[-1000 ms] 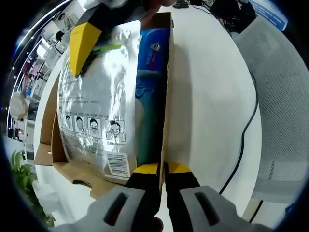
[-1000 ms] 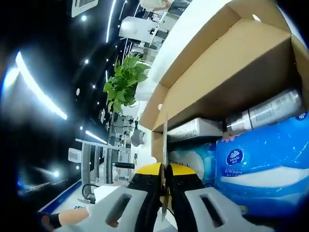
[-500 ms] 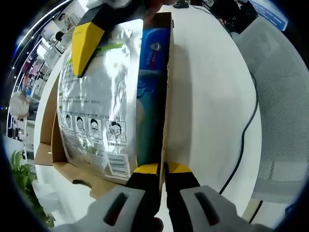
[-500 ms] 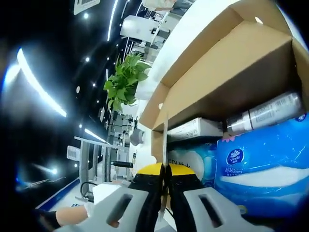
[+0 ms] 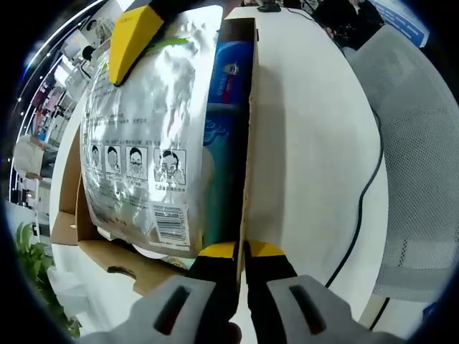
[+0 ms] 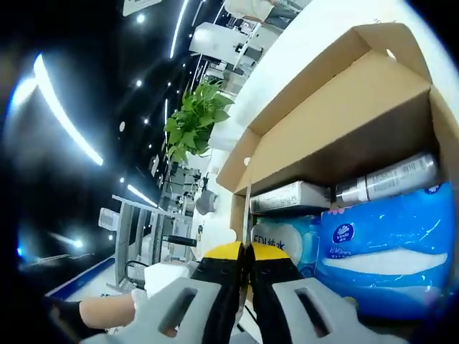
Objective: Operate the shoe box by opening the lid, removing the specified soft item, and placing it in the target area until the item is outside and the box remains undamaged.
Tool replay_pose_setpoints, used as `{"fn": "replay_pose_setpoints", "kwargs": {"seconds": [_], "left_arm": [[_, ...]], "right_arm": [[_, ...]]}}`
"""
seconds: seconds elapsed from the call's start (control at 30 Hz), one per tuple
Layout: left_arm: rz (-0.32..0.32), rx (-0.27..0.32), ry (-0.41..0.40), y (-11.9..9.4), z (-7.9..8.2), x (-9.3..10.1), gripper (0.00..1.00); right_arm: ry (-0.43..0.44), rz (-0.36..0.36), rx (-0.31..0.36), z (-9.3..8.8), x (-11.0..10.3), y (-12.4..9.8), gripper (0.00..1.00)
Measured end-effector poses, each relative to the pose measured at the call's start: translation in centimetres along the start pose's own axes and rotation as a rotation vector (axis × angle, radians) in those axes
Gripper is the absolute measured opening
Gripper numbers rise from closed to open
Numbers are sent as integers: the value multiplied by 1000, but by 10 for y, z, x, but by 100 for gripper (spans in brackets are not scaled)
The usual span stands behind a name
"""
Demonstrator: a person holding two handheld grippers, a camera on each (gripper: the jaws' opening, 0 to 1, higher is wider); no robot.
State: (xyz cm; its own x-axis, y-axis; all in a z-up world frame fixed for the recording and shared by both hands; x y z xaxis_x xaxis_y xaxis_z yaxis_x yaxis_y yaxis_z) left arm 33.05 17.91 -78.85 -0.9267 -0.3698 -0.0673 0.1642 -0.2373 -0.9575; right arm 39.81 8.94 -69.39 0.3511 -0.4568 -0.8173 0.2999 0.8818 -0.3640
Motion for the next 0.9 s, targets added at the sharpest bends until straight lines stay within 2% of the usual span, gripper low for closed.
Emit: {"fn": "replay_pose_setpoints", "kwargs": {"seconds": [0.4, 0.9], "left_arm": [[-5, -5, 1, -1, 0, -1, 2], [-2, -3, 2, -1, 0, -2, 2]], "right_arm": [[-40, -12, -2, 0, 0, -28, 0], [8, 17, 108, 10, -4, -68, 0]]}}
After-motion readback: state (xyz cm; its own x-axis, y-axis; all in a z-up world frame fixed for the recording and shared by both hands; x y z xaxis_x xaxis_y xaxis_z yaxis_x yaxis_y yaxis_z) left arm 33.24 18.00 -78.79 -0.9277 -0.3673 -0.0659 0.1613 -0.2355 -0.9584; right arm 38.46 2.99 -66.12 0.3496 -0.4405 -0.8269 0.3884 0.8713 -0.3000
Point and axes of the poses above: the point that each gripper's makers call its tool centre point, and the gripper's own axes: y roughly forward along the fingers, x roughly to its right, z roughly out of its top, the point moved 1 cm from there along -y, roughly backward along the fingers, and after that the axes turned 12 degrees about -y, right-handed, at the moved point
